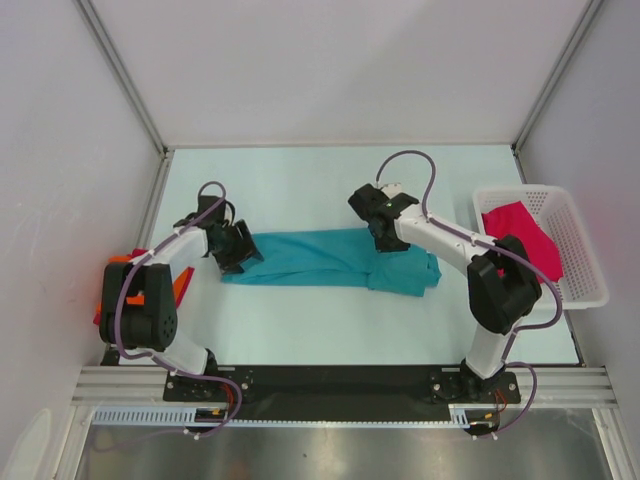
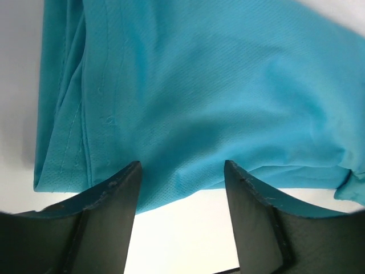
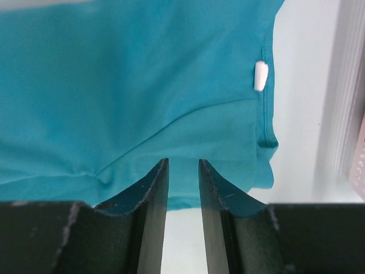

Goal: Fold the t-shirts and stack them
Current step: Rotate the tshirt 75degrees

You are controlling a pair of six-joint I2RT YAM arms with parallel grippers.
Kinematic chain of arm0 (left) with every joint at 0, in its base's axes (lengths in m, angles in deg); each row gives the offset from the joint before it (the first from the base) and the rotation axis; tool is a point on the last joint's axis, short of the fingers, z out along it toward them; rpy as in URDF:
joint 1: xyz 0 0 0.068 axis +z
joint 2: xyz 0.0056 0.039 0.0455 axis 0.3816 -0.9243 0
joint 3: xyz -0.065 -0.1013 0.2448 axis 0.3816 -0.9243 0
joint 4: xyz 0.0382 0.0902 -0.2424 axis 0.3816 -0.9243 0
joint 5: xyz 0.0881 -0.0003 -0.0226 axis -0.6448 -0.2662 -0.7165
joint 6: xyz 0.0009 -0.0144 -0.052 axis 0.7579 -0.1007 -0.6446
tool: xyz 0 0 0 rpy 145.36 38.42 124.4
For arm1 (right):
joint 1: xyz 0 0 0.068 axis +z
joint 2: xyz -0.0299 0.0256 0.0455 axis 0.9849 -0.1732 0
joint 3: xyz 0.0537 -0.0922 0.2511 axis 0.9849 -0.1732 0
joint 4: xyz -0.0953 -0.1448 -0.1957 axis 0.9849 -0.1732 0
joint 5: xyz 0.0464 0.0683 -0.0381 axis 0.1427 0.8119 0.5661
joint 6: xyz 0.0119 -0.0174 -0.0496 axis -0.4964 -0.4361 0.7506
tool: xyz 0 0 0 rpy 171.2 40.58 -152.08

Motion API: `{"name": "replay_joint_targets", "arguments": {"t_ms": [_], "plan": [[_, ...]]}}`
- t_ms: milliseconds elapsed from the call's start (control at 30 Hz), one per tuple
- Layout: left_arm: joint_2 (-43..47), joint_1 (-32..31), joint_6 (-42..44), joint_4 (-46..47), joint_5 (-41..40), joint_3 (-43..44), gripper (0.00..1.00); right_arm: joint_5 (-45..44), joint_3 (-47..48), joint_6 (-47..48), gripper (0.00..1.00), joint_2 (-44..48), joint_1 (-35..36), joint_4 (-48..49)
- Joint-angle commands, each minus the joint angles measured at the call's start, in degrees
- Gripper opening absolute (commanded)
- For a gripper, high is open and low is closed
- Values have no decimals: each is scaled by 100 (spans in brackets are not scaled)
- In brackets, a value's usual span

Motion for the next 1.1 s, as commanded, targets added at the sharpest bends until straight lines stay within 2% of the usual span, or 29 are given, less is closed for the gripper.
{"name": "replay_joint_targets", "arguments": {"t_ms": [0, 67, 100, 200, 267, 367, 500, 567, 733, 1033, 1067], "plan": [[259, 36, -194, 145, 10, -192, 51, 193, 192, 255, 33, -70, -317, 376], [320, 27, -229, 137, -8, -281, 33, 281, 245, 334, 33, -114, -370, 455], [330, 27, -246, 119, -17, -298, 19, 308, 333, 352, 33, -123, -396, 481], [356, 36, -308, 67, -69, -325, 15, 361, 439, 439, 33, -167, -466, 517], [417, 19, -334, -38, -288, -272, 17, 387, 492, 483, 33, -150, -510, 534], [619, 19, -282, -267, -656, -123, 30, 448, 439, 536, 33, -123, -537, 596], [830, 19, -238, -671, -1115, 71, 57, 519, 360, 554, 33, -141, -563, 675], [936, 19, -290, -707, -1150, -17, 60, 571, 307, 554, 33, -132, -555, 710], [989, 19, -475, -541, -1159, -473, 60, 607, 237, 580, 32, -106, -555, 772], [752, 27, -528, -312, -1072, -615, 58, 580, 8, 607, 32, 44, -634, 807], [743, 27, -536, -277, -1071, -623, 55, 580, 0, 598, 32, 52, -642, 798]]}}
